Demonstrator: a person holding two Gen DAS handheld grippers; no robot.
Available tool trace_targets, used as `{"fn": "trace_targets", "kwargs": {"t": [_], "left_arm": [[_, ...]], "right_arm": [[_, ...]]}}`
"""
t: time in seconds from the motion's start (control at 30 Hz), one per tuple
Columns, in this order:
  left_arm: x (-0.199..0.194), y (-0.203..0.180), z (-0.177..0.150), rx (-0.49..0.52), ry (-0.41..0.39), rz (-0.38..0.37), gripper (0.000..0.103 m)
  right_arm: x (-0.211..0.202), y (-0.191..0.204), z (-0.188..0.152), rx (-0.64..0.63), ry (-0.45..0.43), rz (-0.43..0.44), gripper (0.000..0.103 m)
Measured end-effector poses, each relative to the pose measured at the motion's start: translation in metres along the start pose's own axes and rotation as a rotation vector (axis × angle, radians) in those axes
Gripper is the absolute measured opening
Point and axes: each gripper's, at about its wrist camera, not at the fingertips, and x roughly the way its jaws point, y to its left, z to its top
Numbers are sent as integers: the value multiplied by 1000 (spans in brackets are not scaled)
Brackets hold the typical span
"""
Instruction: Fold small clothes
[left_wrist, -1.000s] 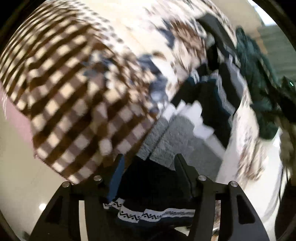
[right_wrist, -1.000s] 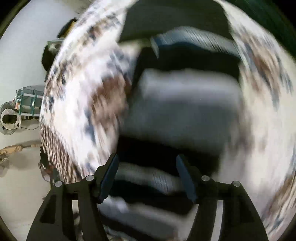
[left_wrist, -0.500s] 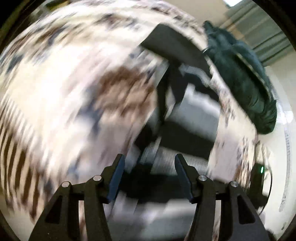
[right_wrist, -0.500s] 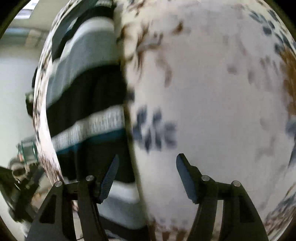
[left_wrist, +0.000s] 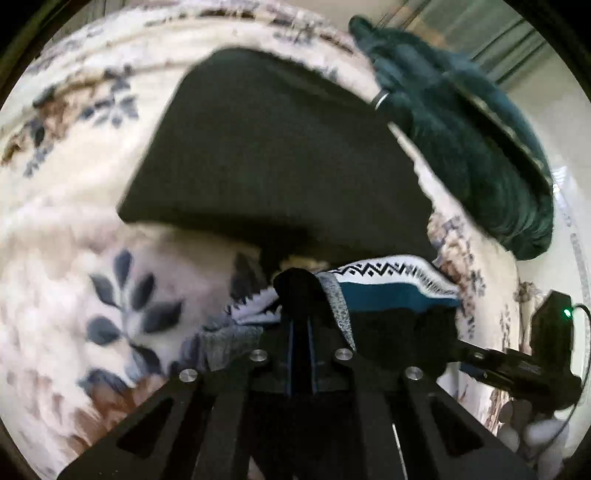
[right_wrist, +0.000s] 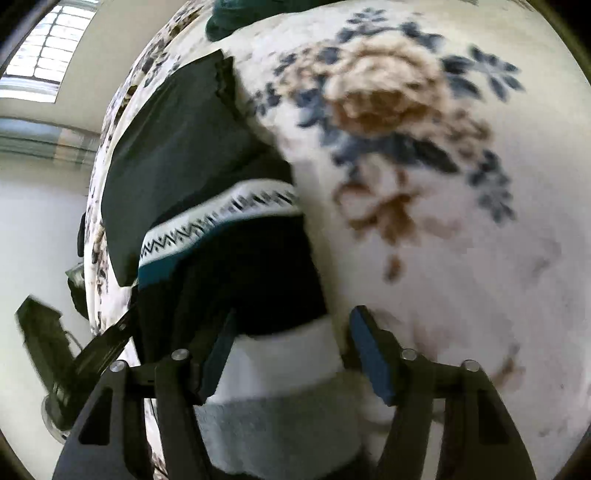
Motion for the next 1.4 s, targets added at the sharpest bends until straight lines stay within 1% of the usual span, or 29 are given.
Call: {"fn": "trace_targets", "kwargs": {"t": [0.07,0.1,0.2,0.23,0.3,0.37,0.4,0.43,0.47,0.5,0.53,0.6,0.63,0.7,0.73,0.8,0.83,0.87,0.9,0.97,1.0,1.1,1.13,1.17,1.2,1.23,1.3,1.33,1.4], "left_arm": [[-11,9,7,-7,-19,-28,4],[-9,14,10,-11,-17,-24,4],[15,30,17,-19,33,12,4],[26,34,20,-19,56,20,4],[42,34,22,2,95,28,5],[40,37,24,-26,120,-12,9],[34,40,23,-40,126,-33,9],[22,42,20,-56,130,-62,17],[7,42,13,-58,120,-80,21],[-7,43,4,-52,105,-88,26],[-24,42,-8,-48,95,-95,35],[-61,38,-45,-47,94,-107,47],[-79,36,-69,-51,105,-112,49],[-106,31,-114,-48,140,-101,49],[-120,28,-142,-45,164,-78,49],[-136,22,-188,-56,225,-52,49],[-144,18,-214,-63,254,-28,49],[-149,14,-239,-70,279,-23,49],[-150,7,-256,-74,300,-16,49],[-154,4,-299,-105,351,5,49],[-154,3,-313,-119,368,7,49],[-143,1,-357,-152,443,51,49],[-139,-1,-368,-147,454,61,49],[-136,-4,-376,-138,450,80,46],[-137,-7,-384,-123,413,102,42],[-141,-11,-383,-113,380,107,11],[-150,-17,-384,-105,333,121,9],[-158,-20,-383,-101,298,123,7],[-176,-28,-381,-84,244,125,6]], "right_arm": [[-7,8,3,-53,-38,-50,25],[-8,13,4,-72,-51,-67,21],[4,32,11,-92,-58,-110,18],[14,44,15,-94,-42,-133,18],[23,45,20,-90,-4,-142,18],[24,47,20,-82,12,-139,30],[16,45,18,-74,16,-134,36],[7,40,13,-69,21,-117,48],[-6,34,0,-67,33,-85,57],[-14,31,-9,-67,42,-78,58],[-28,21,-28,-71,56,-80,59],[-46,10,-58,-79,87,-93,59],[-53,6,-74,-80,100,-98,59],[-69,-8,-121,-86,144,-106,59],[-72,-12,-136,-86,156,-105,59],[-85,-27,-188,-86,201,-117,59],[-90,-35,-204,-87,214,-123,59],[-96,-43,-228,-79,233,-129,59],[-100,-51,-251,-64,255,-125,59],[-106,-69,-286,-38,281,-116,59],[-106,-78,-308,-8,298,-111,59],[-98,-100,-355,49,336,-96,59],[-96,-106,-368,54,339,-96,59],[-91,-111,-381,63,345,-102,59],[-85,-113,-394,73,351,-104,59],[-84,-117,-398,76,350,-98,57],[-77,-110,-415,79,323,-70,27],[-74,-102,-419,66,309,-86,10],[-75,-89,-423,33,274,-119,9]]}}
